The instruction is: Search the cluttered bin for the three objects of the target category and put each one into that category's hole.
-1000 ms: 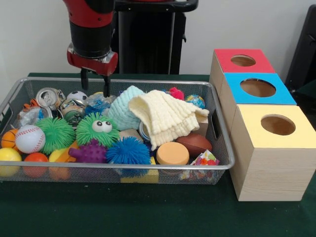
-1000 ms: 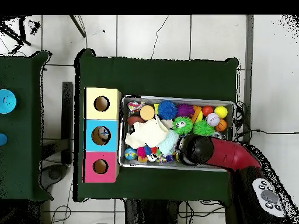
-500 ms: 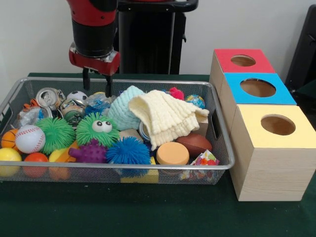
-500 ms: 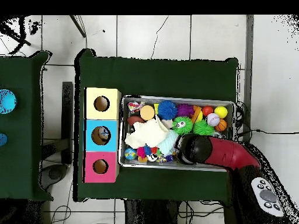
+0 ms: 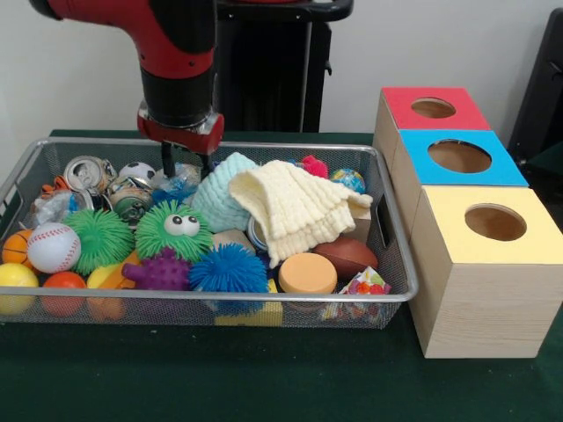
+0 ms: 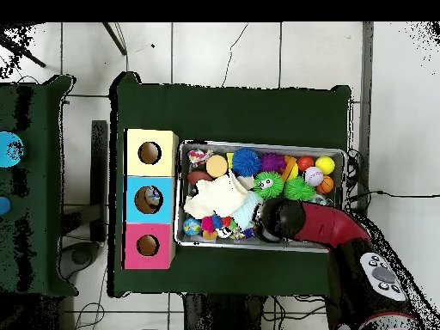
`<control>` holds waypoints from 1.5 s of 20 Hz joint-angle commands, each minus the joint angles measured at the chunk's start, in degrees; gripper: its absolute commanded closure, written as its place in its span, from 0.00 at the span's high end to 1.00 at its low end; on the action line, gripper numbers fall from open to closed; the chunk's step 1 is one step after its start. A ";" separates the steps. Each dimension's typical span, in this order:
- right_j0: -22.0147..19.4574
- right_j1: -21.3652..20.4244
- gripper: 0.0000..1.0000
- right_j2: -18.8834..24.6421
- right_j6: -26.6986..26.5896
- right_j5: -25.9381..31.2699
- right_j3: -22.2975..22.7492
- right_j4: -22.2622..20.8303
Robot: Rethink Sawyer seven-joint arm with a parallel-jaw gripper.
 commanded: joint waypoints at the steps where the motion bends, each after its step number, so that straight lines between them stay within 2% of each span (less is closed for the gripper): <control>1: -2.33 9.25 1.00 5.43 -1.50 -4.05 -4.76 -1.62; 3: -2.98 11.15 1.00 5.87 -2.83 -2.29 -6.45 -1.32; 7: -3.81 14.22 1.00 6.82 -3.73 -3.15 -8.71 -1.86; 15: -3.35 11.33 1.00 7.00 -5.33 1.68 -9.53 -2.06; 19: -3.11 10.22 1.00 7.12 -5.39 2.24 -9.45 -2.02; 30: -3.20 7.50 1.00 7.77 -3.76 -3.02 -7.02 -2.67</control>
